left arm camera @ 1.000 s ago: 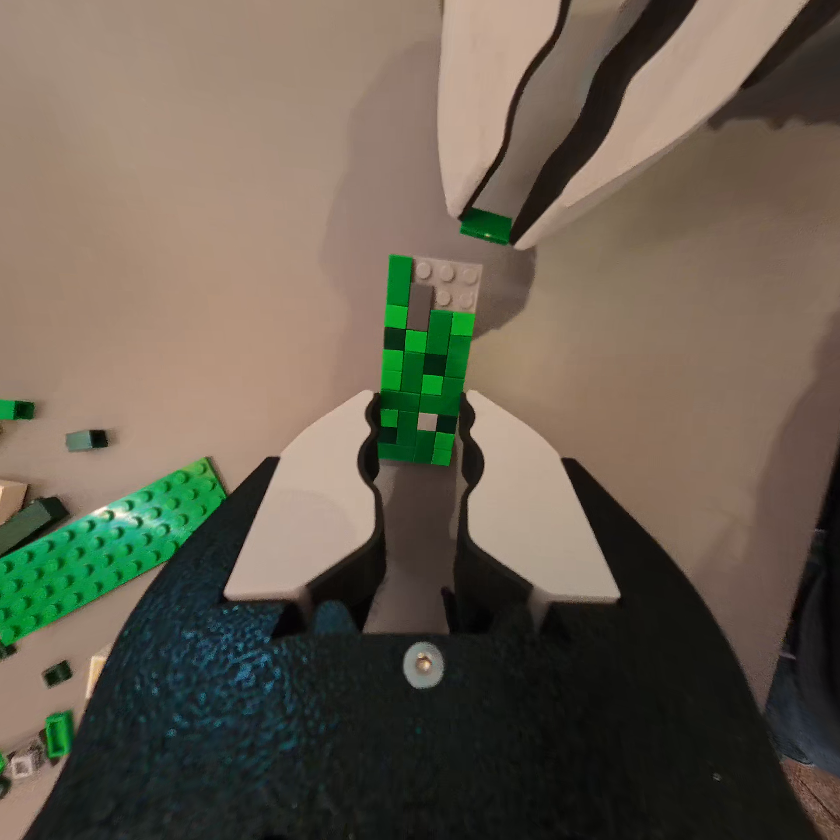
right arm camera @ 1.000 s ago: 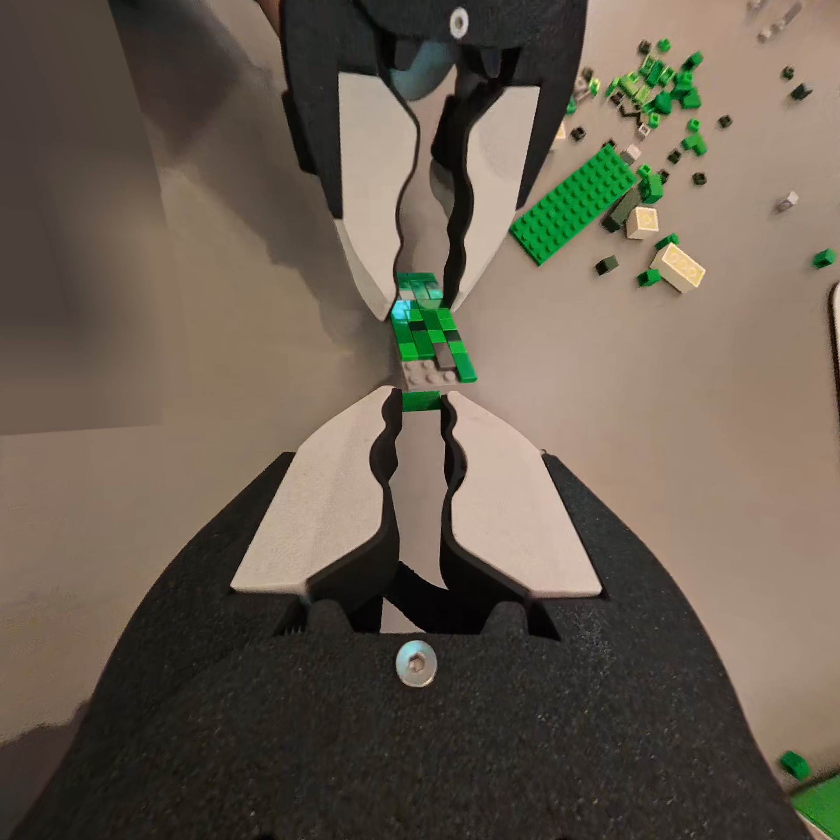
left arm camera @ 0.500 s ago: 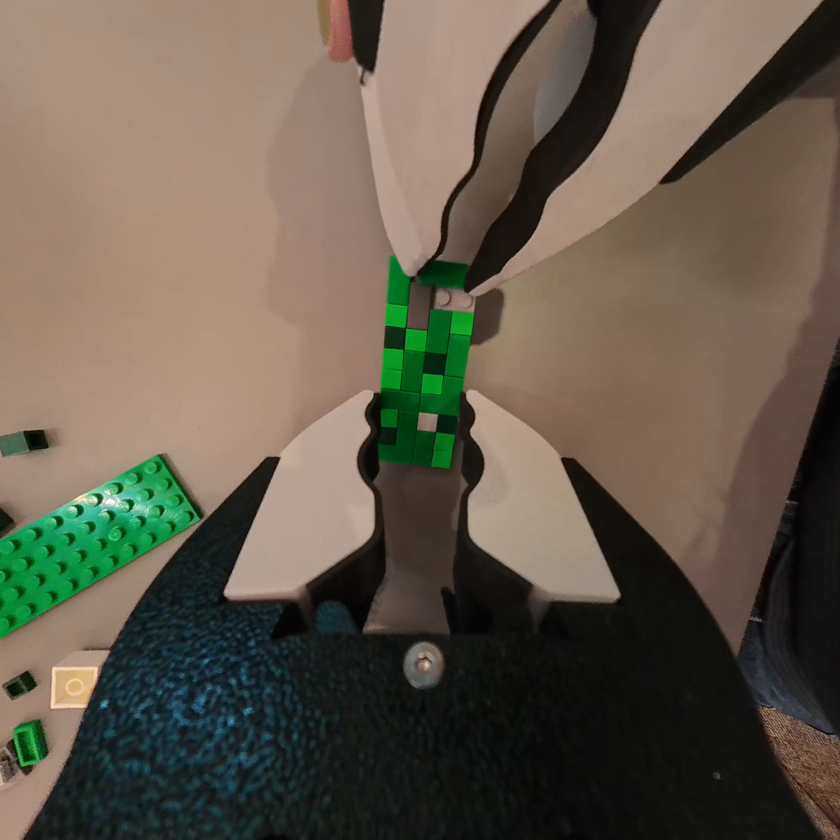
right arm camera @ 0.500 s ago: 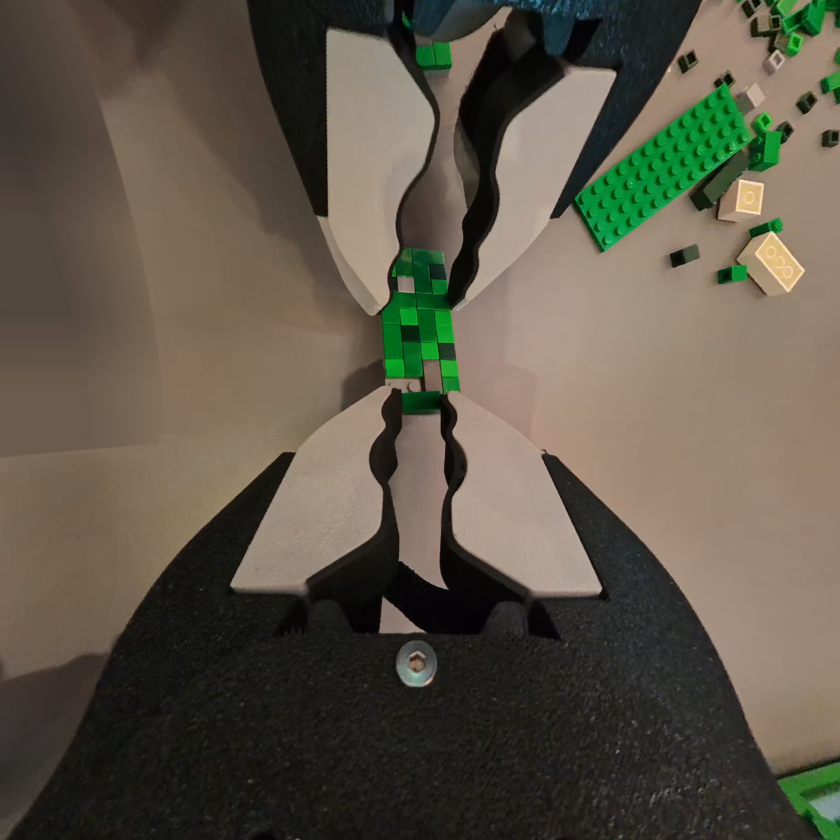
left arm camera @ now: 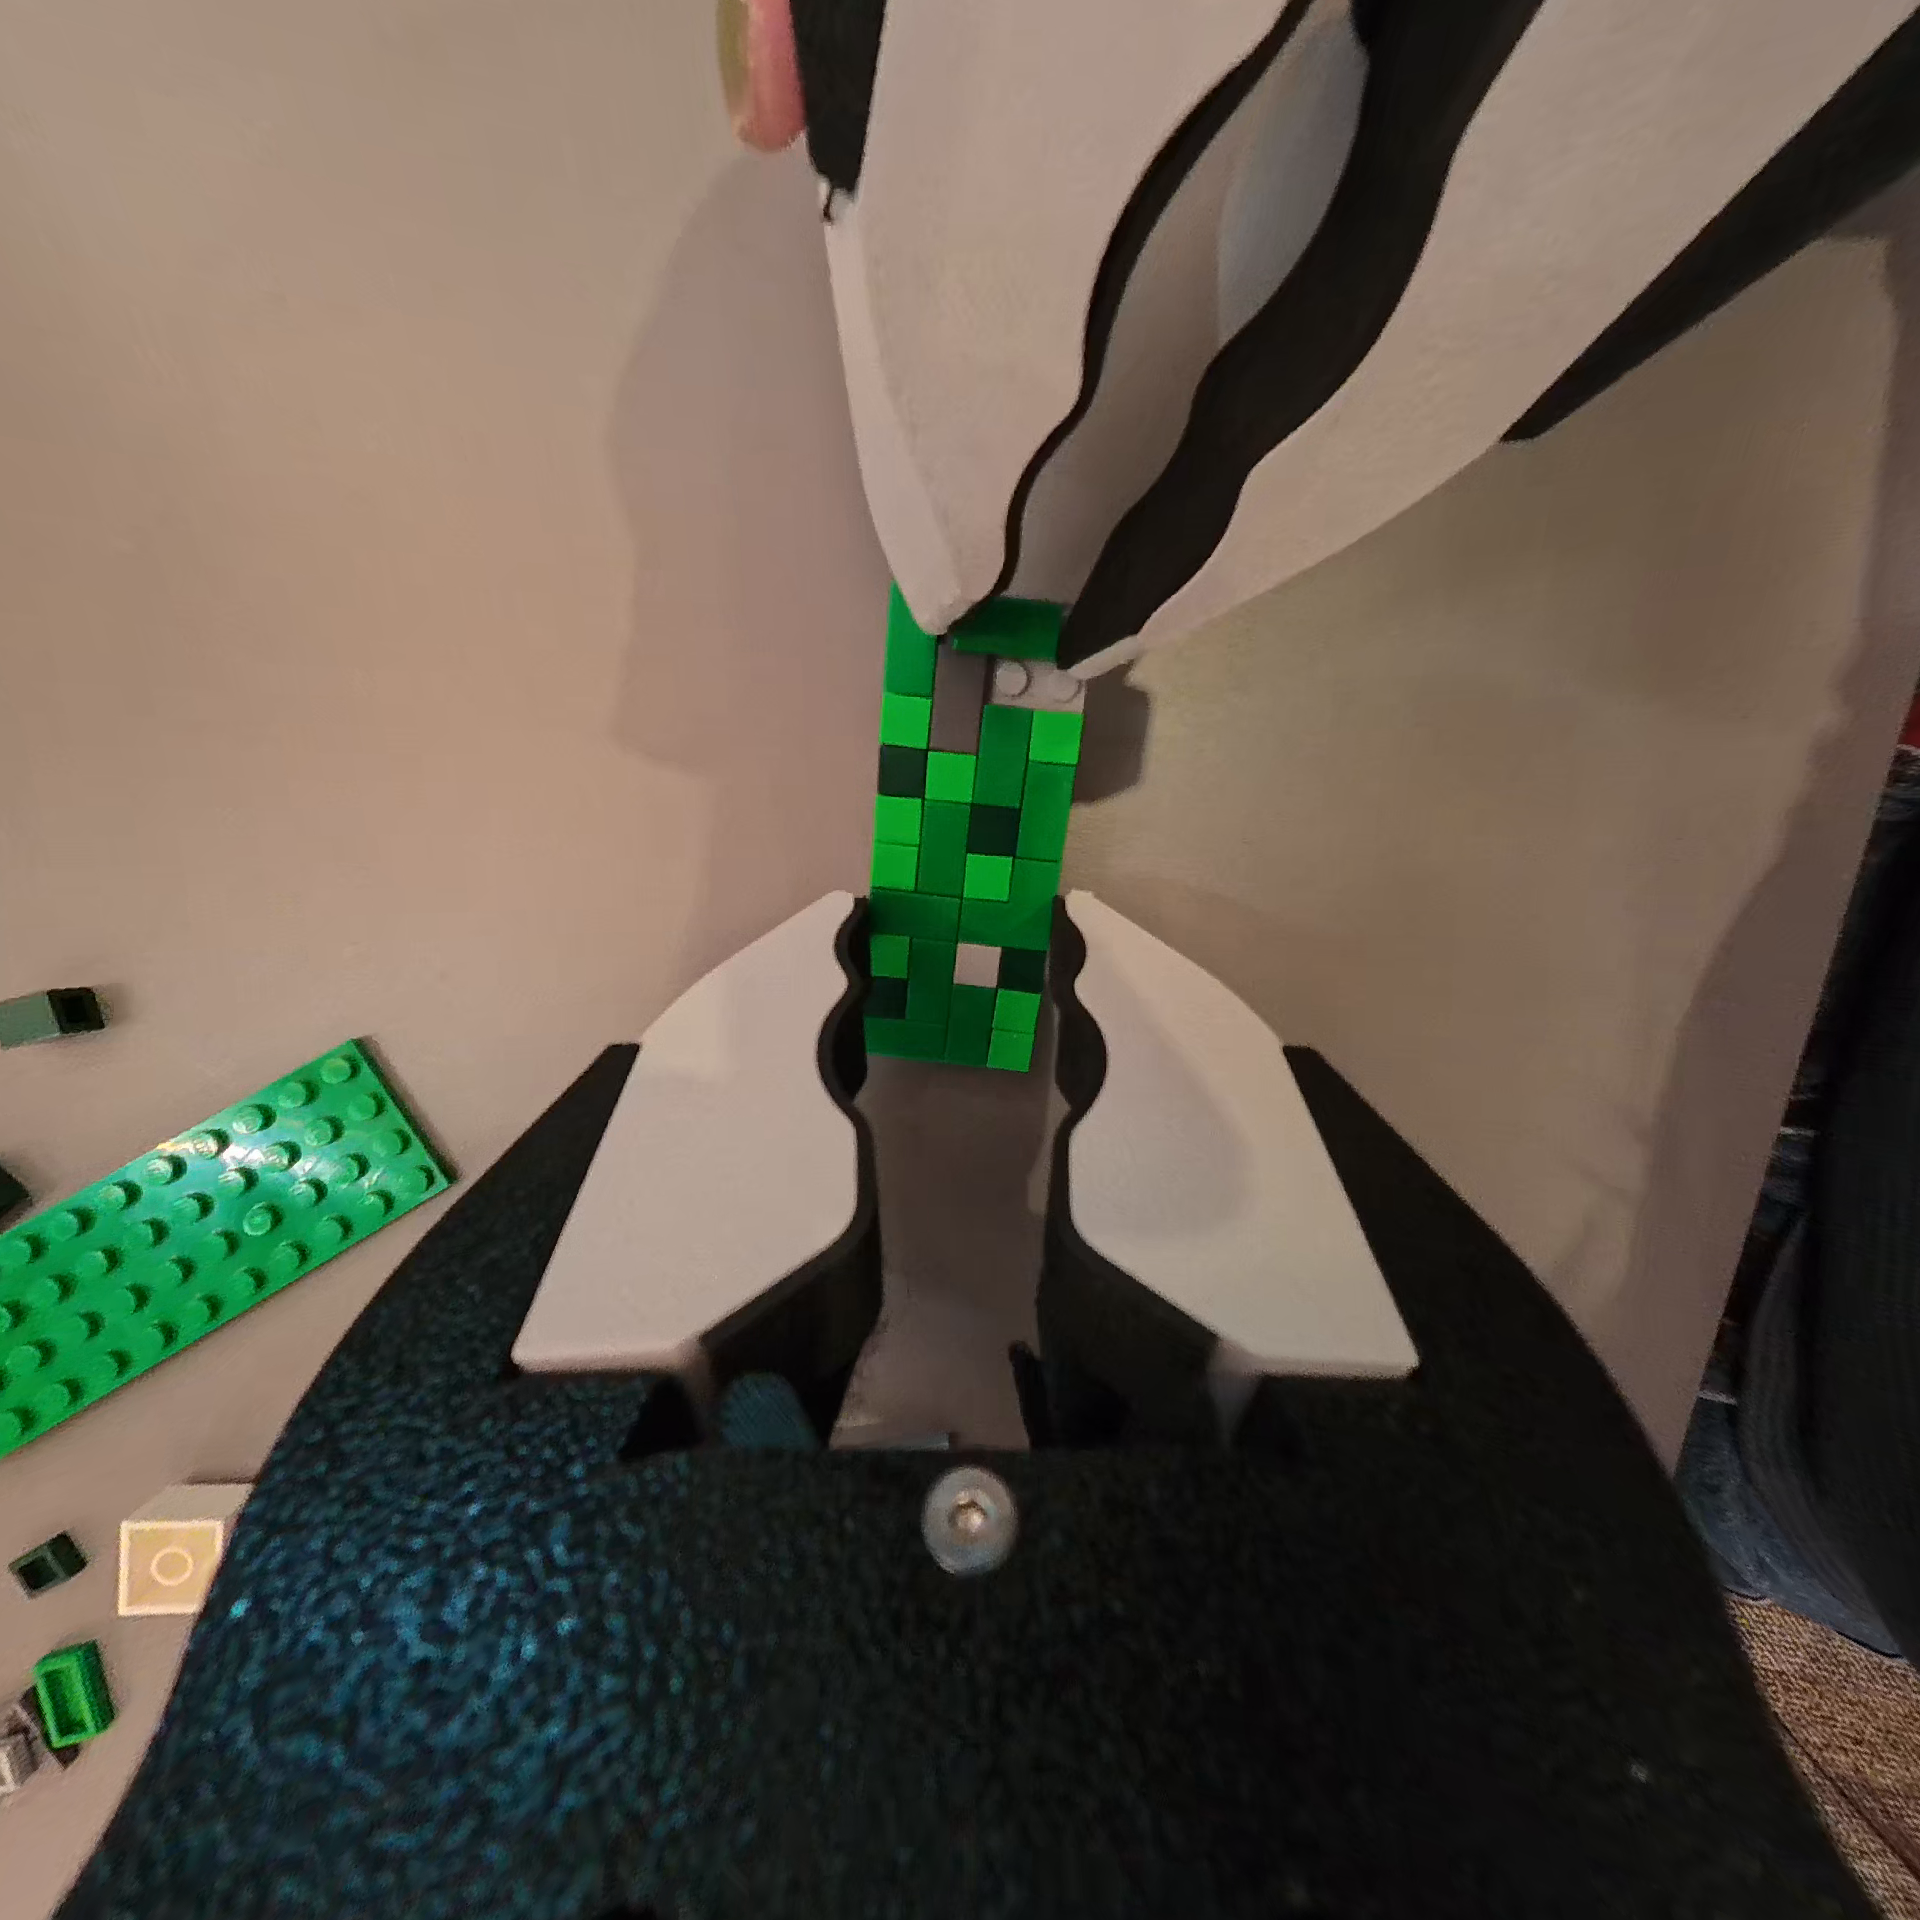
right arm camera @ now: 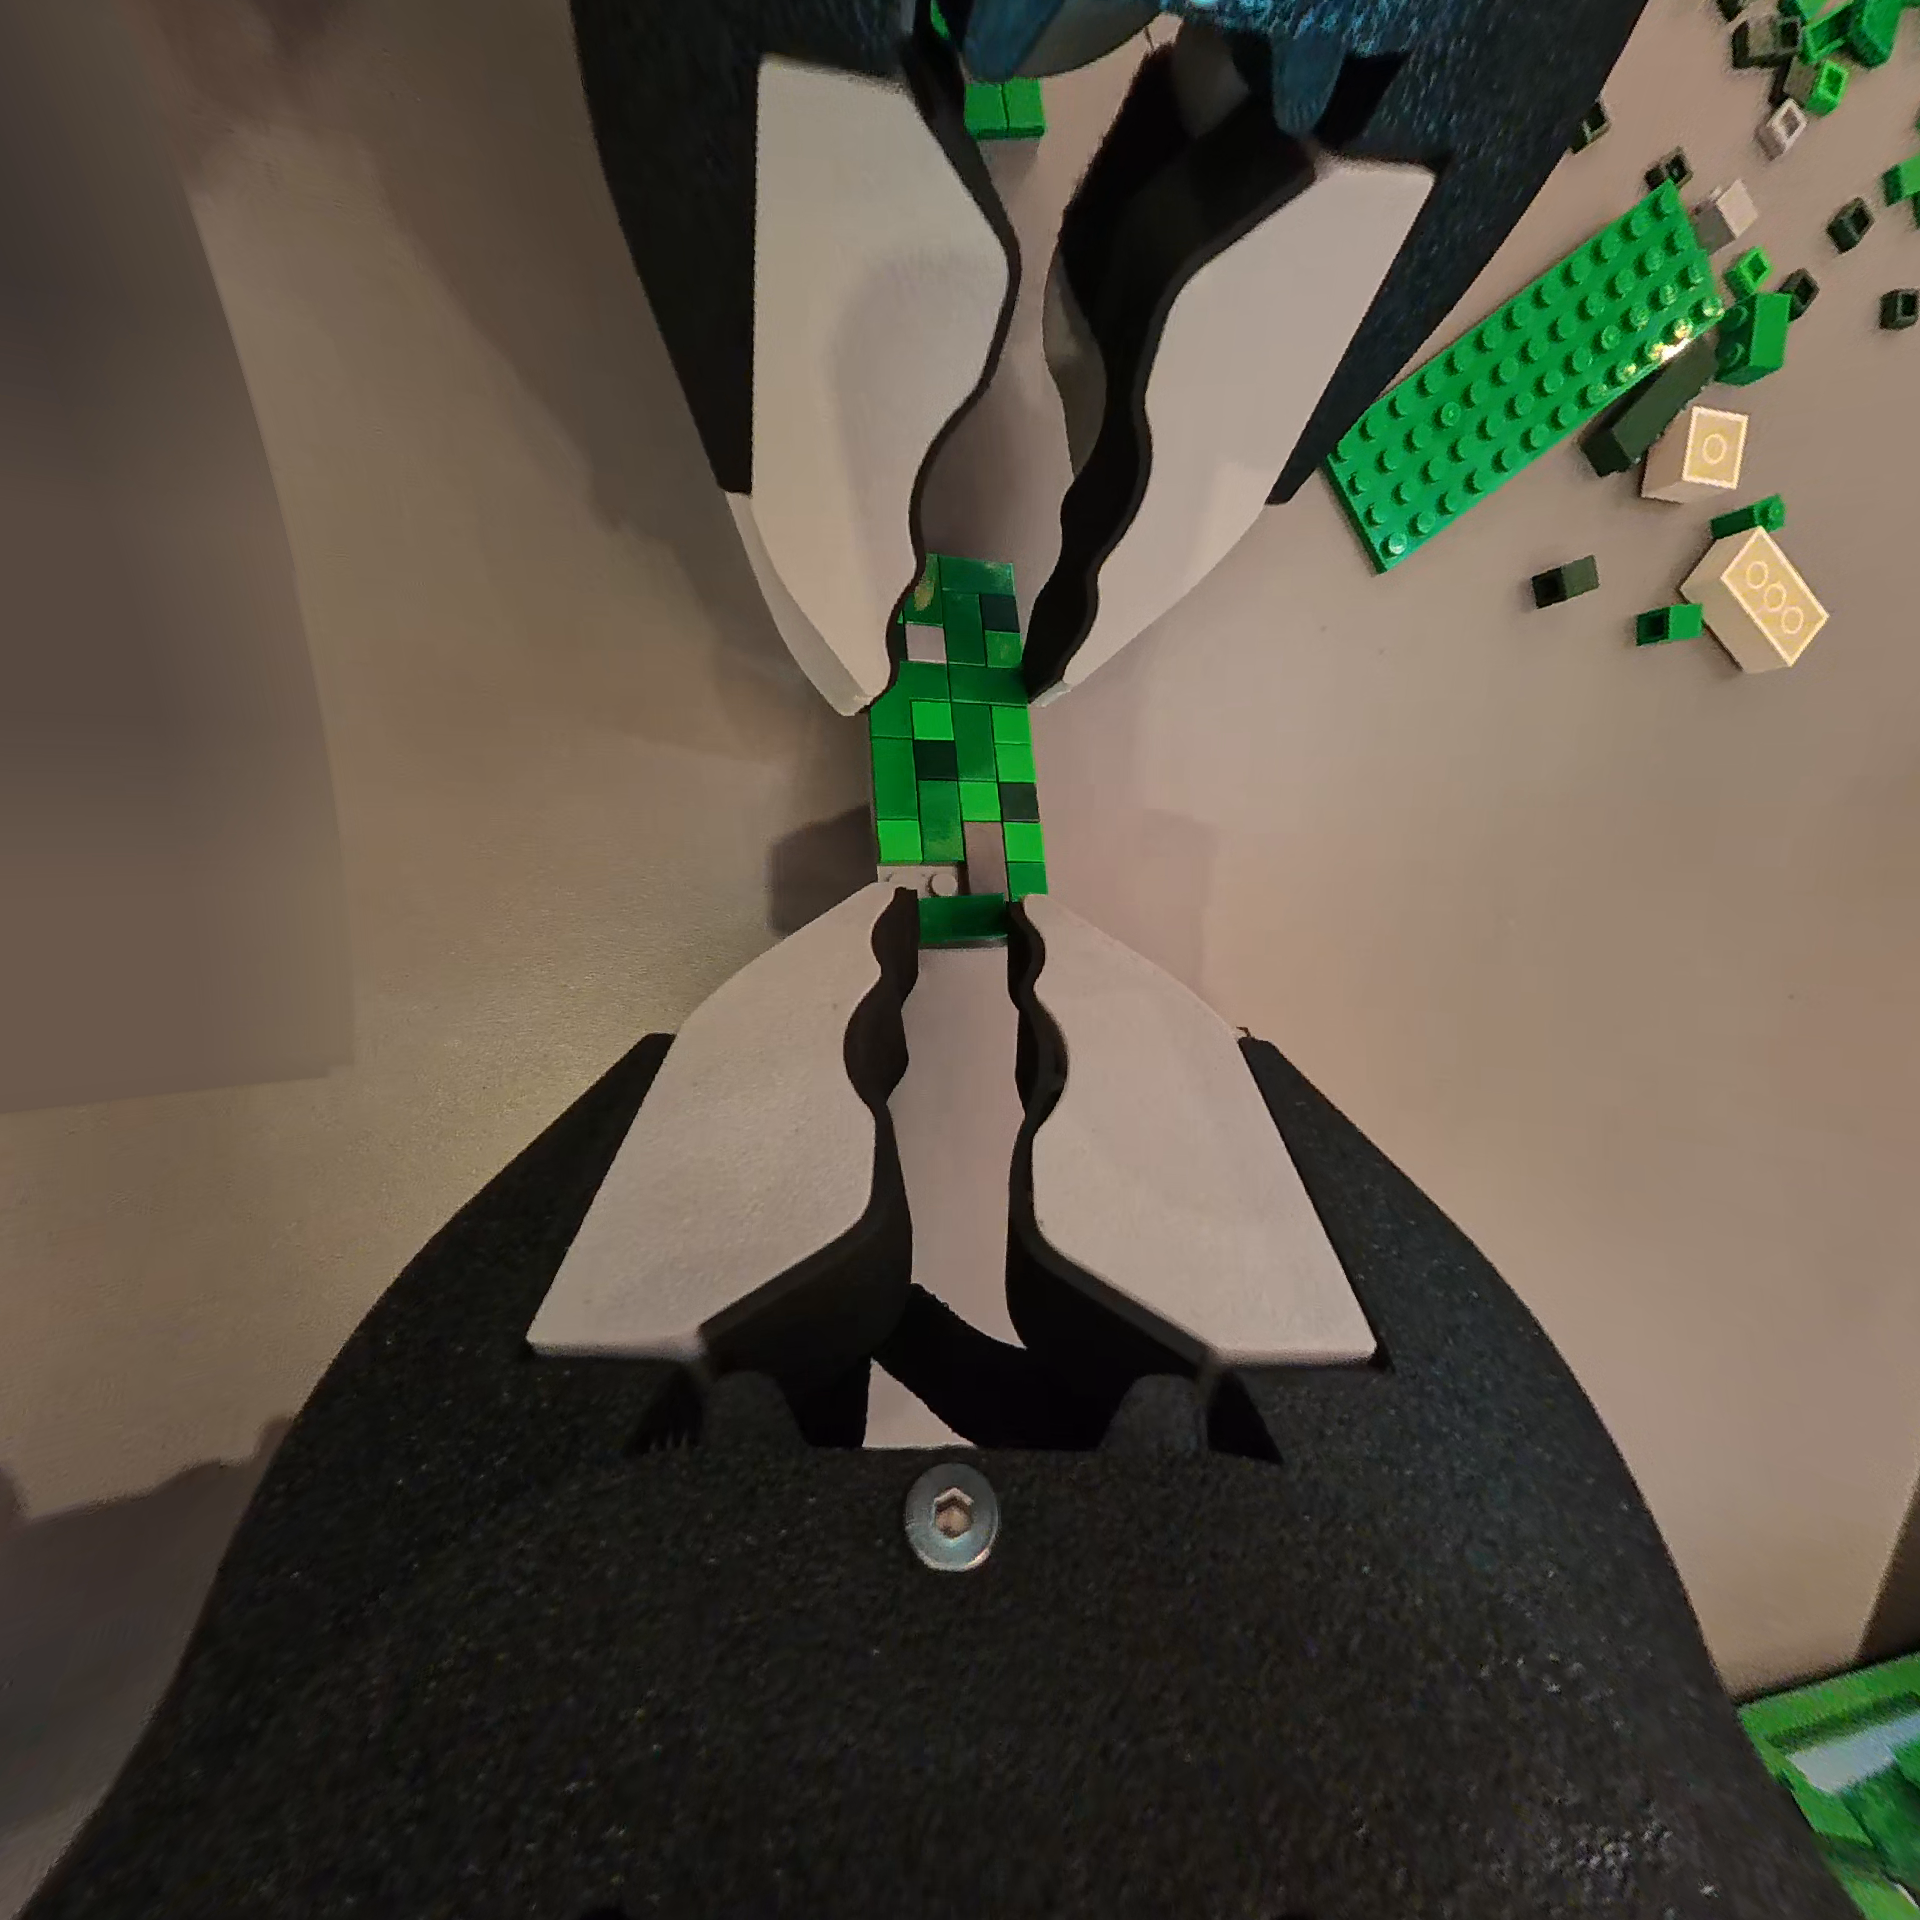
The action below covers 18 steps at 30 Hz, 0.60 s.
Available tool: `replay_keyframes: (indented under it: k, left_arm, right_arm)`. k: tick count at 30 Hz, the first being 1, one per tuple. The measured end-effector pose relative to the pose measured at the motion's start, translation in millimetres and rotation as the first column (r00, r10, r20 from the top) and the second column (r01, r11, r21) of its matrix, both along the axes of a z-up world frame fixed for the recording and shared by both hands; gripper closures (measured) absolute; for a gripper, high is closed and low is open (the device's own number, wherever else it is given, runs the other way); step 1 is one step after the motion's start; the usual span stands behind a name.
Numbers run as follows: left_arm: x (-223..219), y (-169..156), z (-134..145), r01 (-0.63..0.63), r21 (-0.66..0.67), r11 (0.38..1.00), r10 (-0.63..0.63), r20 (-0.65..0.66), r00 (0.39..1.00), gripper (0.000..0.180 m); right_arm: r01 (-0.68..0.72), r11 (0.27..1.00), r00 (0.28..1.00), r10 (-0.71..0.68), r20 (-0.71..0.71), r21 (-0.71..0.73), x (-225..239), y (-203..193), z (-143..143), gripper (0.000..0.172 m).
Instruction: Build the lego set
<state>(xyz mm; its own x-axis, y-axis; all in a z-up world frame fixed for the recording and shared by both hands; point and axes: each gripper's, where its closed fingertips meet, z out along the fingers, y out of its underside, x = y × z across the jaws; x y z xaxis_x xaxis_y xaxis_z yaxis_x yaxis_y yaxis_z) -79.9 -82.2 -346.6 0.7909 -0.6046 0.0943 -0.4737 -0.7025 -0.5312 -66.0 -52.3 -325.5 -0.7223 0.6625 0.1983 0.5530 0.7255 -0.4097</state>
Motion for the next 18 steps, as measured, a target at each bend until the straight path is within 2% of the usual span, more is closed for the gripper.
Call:
replay_keyframes:
  k: [18]
  left_arm:
    - [2.4, -1.0, -0.6, 0.014, -0.003, 1.0, -0.014, -0.002, 1.0, 0.148]
  right_arm:
    - [0.011, 1.0, 1.0, -0.011, 0.006, 0.002, 1.9, -0.2, -0.3, 0.154]
